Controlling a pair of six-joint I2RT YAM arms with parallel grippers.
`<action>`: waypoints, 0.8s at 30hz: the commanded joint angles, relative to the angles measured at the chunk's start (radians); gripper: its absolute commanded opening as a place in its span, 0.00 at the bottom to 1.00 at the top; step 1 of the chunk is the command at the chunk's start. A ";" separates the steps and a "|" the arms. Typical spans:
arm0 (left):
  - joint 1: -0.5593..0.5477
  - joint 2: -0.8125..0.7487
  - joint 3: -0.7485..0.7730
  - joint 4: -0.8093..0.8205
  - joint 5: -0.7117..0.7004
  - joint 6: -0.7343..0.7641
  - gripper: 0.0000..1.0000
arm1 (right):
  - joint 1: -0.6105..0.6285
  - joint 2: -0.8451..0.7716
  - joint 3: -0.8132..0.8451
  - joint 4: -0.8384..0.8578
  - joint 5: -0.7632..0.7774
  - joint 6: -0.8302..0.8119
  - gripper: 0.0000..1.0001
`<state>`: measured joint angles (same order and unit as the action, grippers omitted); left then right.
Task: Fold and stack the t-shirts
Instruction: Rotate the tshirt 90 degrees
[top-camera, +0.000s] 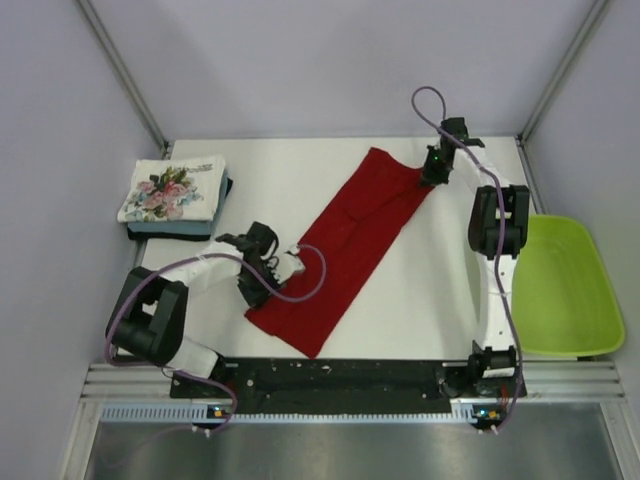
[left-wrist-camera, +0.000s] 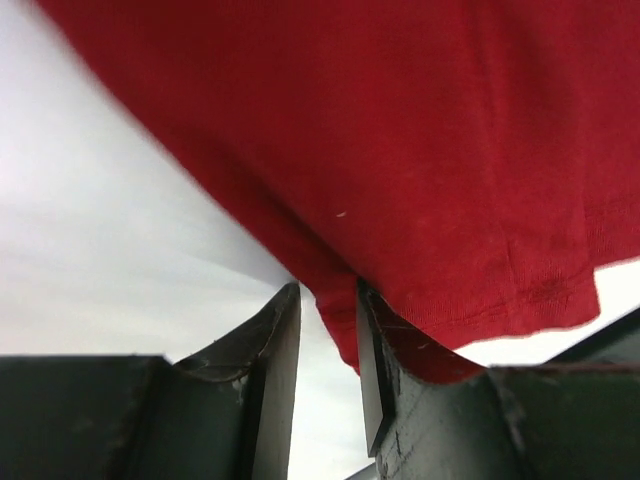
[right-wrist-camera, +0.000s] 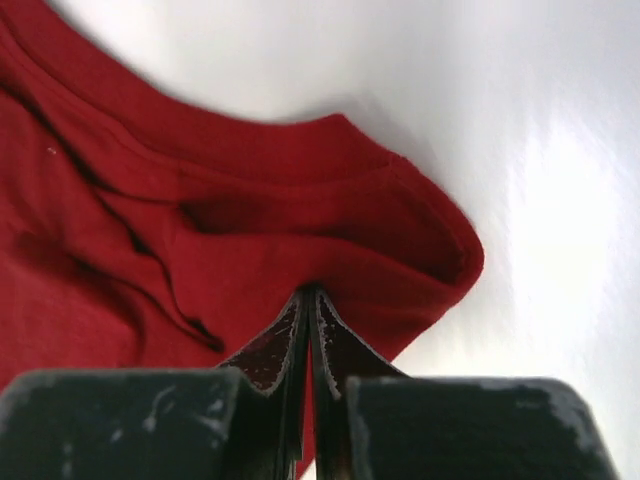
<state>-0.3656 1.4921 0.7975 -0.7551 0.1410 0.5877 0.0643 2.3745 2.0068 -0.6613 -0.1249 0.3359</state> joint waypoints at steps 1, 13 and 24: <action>-0.208 -0.001 -0.057 -0.099 0.123 0.004 0.34 | -0.003 0.207 0.247 -0.031 -0.190 0.043 0.00; -0.437 -0.235 0.117 -0.216 0.146 0.046 0.49 | -0.017 -0.071 0.371 0.279 -0.301 0.022 0.38; -0.427 -0.348 0.037 -0.086 0.351 0.286 0.73 | 0.268 -1.127 -1.009 0.920 -0.668 -0.653 0.69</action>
<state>-0.7982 1.1328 0.8879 -0.8825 0.3573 0.7353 0.2405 1.4834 1.3777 -0.0761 -0.6003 -0.0608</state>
